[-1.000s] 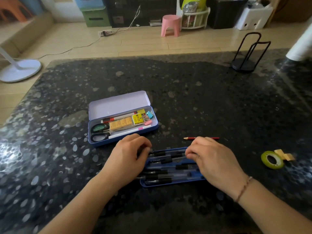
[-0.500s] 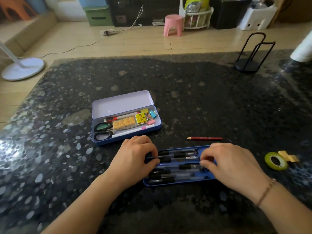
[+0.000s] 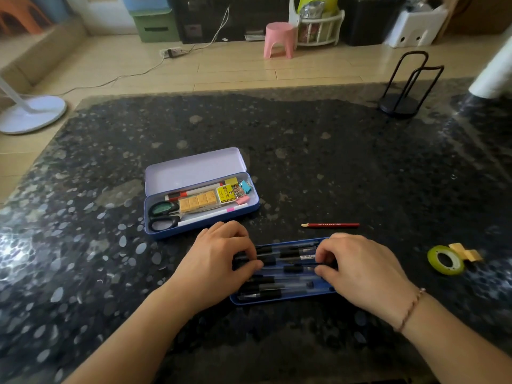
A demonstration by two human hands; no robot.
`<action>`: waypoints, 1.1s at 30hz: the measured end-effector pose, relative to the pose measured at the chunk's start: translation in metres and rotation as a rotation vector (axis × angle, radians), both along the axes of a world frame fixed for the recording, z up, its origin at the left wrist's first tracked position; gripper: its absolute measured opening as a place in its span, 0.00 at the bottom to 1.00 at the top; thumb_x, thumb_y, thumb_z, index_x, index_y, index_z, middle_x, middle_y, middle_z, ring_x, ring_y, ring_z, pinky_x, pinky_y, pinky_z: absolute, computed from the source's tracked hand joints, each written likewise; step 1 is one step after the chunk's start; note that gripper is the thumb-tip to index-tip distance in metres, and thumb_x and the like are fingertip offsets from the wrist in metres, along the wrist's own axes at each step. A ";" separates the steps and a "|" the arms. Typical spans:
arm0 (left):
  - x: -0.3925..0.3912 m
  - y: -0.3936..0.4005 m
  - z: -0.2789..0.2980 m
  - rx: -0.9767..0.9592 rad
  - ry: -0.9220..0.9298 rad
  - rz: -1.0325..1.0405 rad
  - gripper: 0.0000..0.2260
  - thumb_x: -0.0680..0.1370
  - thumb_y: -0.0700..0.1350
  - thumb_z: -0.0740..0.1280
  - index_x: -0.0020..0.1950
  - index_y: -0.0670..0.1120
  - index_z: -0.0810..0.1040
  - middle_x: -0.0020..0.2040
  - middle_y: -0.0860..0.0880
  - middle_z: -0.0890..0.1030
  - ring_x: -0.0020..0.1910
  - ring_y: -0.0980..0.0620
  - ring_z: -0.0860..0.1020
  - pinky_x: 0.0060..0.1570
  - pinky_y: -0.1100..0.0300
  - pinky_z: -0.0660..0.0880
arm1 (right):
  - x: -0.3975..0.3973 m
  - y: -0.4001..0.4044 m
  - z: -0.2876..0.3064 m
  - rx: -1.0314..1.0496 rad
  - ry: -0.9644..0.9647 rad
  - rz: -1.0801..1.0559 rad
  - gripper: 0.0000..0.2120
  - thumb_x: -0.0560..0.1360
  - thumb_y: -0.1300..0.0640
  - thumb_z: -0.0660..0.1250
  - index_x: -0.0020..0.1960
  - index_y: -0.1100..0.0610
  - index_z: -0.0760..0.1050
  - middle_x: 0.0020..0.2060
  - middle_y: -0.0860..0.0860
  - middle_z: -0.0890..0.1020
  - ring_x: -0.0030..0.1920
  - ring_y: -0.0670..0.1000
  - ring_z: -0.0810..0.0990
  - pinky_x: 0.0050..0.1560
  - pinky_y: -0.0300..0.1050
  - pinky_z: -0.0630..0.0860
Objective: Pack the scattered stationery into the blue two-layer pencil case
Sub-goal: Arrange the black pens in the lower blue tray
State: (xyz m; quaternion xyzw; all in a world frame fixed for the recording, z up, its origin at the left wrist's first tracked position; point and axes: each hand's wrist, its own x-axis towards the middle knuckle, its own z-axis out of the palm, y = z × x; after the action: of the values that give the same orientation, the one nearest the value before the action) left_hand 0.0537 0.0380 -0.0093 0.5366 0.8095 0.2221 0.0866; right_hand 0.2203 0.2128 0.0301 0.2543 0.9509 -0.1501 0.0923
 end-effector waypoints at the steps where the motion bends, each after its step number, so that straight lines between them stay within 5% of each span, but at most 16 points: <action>1: 0.000 0.000 0.000 -0.008 0.010 -0.011 0.06 0.71 0.58 0.70 0.43 0.57 0.79 0.48 0.60 0.73 0.49 0.57 0.72 0.49 0.52 0.73 | -0.001 0.000 0.000 0.011 0.007 -0.006 0.04 0.74 0.44 0.67 0.47 0.42 0.74 0.44 0.40 0.75 0.44 0.41 0.74 0.40 0.38 0.70; 10: 0.000 -0.001 0.009 -0.008 0.007 -0.020 0.04 0.71 0.54 0.72 0.42 0.57 0.79 0.47 0.60 0.73 0.47 0.58 0.72 0.49 0.55 0.73 | 0.005 0.008 0.007 -0.004 -0.058 -0.045 0.08 0.73 0.40 0.66 0.40 0.42 0.74 0.36 0.41 0.77 0.38 0.39 0.76 0.37 0.38 0.74; 15: -0.014 -0.015 0.022 -0.077 -0.068 -0.045 0.04 0.72 0.52 0.72 0.44 0.56 0.79 0.43 0.60 0.74 0.44 0.61 0.73 0.45 0.64 0.73 | 0.010 0.009 0.008 -0.042 -0.186 0.033 0.09 0.74 0.41 0.66 0.54 0.38 0.77 0.48 0.37 0.78 0.48 0.40 0.76 0.47 0.41 0.76; 18: -0.013 -0.016 0.024 -0.153 -0.060 -0.105 0.03 0.73 0.52 0.71 0.44 0.56 0.80 0.40 0.60 0.74 0.43 0.62 0.72 0.42 0.68 0.71 | 0.006 0.007 0.007 -0.015 -0.185 0.054 0.09 0.75 0.42 0.65 0.54 0.39 0.78 0.48 0.37 0.78 0.49 0.41 0.76 0.48 0.41 0.76; 33: -0.005 -0.008 0.018 -0.237 -0.013 -0.114 0.03 0.74 0.51 0.68 0.46 0.56 0.80 0.43 0.59 0.78 0.42 0.60 0.76 0.44 0.59 0.77 | 0.002 0.006 0.001 0.065 -0.041 0.002 0.04 0.73 0.44 0.67 0.42 0.42 0.74 0.39 0.39 0.76 0.40 0.39 0.75 0.39 0.38 0.74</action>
State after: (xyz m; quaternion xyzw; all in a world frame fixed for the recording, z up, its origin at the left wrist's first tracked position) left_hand 0.0484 0.0300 0.0086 0.5662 0.7977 0.1232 0.1670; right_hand 0.2219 0.2185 0.0315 0.2592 0.9535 -0.1140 0.1036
